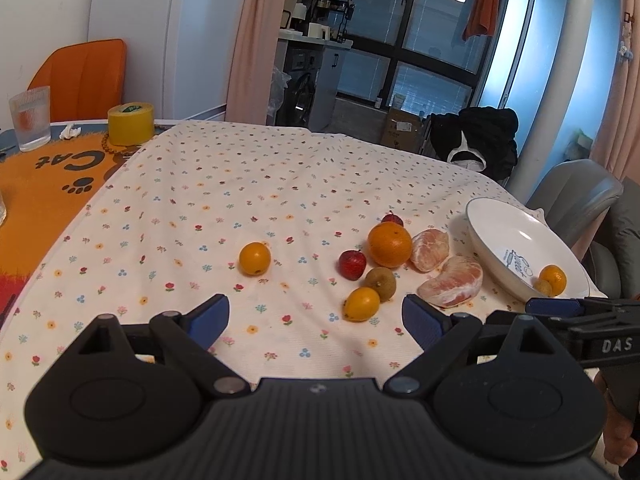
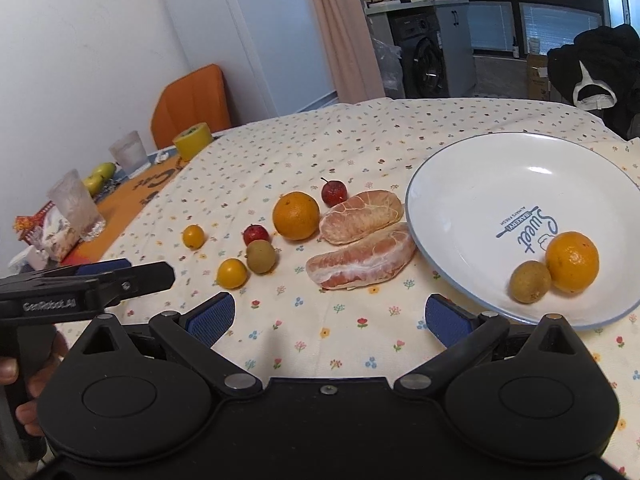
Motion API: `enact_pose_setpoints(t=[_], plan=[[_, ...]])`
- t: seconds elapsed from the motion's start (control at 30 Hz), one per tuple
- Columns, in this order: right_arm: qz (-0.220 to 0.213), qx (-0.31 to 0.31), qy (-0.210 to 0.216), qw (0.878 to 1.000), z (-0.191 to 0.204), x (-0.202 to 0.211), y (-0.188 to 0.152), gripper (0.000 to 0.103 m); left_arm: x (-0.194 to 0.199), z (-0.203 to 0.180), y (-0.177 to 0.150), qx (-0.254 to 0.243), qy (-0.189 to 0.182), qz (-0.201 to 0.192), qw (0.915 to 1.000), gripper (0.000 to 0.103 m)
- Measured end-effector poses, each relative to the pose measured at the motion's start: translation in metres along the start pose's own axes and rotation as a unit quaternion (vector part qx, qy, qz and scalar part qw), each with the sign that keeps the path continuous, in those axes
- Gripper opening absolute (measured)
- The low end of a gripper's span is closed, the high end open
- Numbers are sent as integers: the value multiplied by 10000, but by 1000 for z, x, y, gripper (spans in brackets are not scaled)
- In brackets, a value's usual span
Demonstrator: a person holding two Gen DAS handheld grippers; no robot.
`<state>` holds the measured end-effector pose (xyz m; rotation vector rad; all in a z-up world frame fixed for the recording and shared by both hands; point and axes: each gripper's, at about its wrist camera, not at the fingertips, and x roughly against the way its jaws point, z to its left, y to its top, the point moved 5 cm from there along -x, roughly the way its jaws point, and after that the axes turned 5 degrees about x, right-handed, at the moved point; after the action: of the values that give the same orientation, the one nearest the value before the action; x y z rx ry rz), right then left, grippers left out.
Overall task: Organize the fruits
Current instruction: 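Withdraw both tools from the plate back toward the remaining fruits, then lower right tool around a pink pomelo segment while left tool approaches a yellow citrus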
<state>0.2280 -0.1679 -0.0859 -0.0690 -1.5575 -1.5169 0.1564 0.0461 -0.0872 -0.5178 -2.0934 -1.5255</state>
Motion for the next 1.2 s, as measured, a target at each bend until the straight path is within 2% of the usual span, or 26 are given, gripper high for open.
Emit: enact_pose_setpoints(t=[0.47, 0.8, 1.03, 1.2], plan=[[180, -125, -637, 9977, 16, -33, 12, 103, -15, 27, 5, 235, 43, 142, 9996, 91], [207, -427, -820, 9955, 7, -45, 17, 103, -22, 26, 9, 244, -8, 159, 9996, 91], [112, -174, -679, 9975, 13, -50, 20, 101, -31, 17, 6, 218, -69, 226, 9995, 89], [75, 24, -736, 9973, 17, -55, 22, 100, -36, 16, 7, 238, -94, 254, 9993, 87]])
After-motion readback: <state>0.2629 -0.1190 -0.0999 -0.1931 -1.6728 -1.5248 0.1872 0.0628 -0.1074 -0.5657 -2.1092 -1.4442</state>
